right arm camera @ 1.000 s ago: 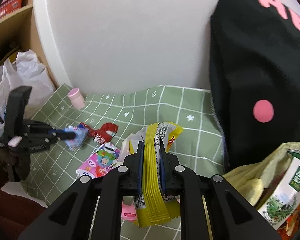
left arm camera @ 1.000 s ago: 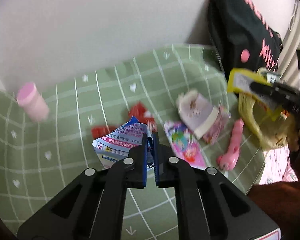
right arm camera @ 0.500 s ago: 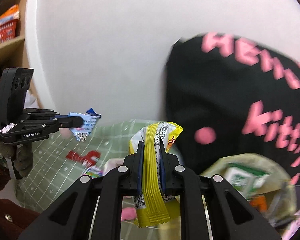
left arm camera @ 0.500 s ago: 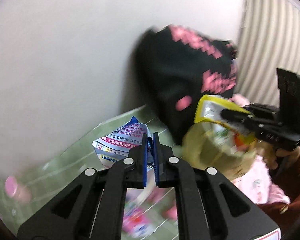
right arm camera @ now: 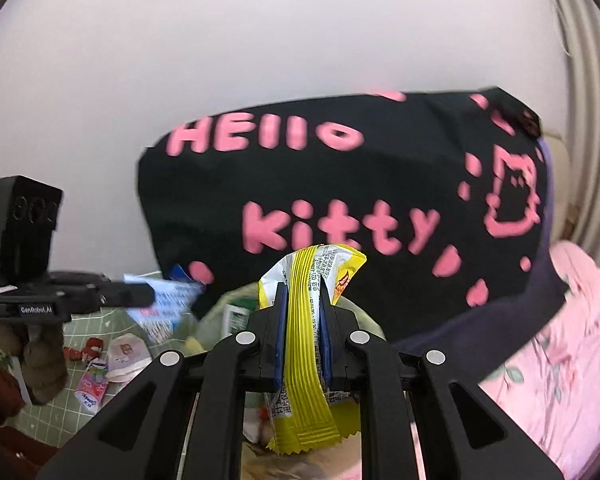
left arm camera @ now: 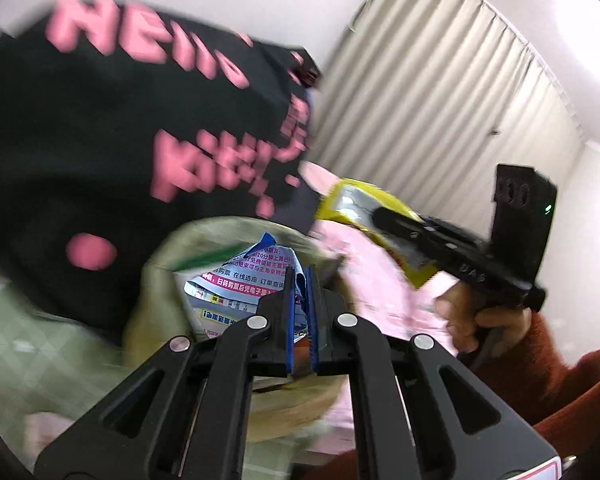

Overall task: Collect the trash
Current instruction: 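Carry both wrappers into the yellow trash bag and open both tools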

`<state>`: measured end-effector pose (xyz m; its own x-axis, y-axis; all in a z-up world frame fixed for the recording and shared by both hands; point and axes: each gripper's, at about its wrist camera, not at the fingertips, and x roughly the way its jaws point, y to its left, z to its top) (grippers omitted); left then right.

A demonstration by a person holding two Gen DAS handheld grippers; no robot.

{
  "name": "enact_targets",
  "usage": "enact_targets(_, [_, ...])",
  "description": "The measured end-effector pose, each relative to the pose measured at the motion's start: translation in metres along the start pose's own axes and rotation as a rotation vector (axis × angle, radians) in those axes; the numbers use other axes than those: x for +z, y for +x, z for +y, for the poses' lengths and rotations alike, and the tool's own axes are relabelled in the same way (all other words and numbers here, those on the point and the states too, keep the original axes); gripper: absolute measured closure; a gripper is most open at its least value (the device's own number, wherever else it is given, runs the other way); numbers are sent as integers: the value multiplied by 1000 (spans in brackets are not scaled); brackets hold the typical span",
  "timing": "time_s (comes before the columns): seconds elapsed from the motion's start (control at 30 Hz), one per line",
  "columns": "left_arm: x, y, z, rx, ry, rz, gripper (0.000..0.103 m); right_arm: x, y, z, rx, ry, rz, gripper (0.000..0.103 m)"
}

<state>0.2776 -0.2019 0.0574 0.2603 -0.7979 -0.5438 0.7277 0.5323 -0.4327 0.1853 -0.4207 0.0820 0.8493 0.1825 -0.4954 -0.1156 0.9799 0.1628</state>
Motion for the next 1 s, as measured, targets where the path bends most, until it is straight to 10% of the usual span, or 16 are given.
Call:
enact_targets(0.1, [-2, 40, -1, -56, -31, 67, 98, -8, 0, -9, 6, 24, 7, 89])
enact_targets(0.33, [-18, 97, 24, 242, 26, 199, 99, -21, 45, -6, 80, 53, 103, 89])
enact_targets(1.0, [-38, 92, 55, 220, -65, 240, 99, -40, 100, 4, 77, 33, 215, 88])
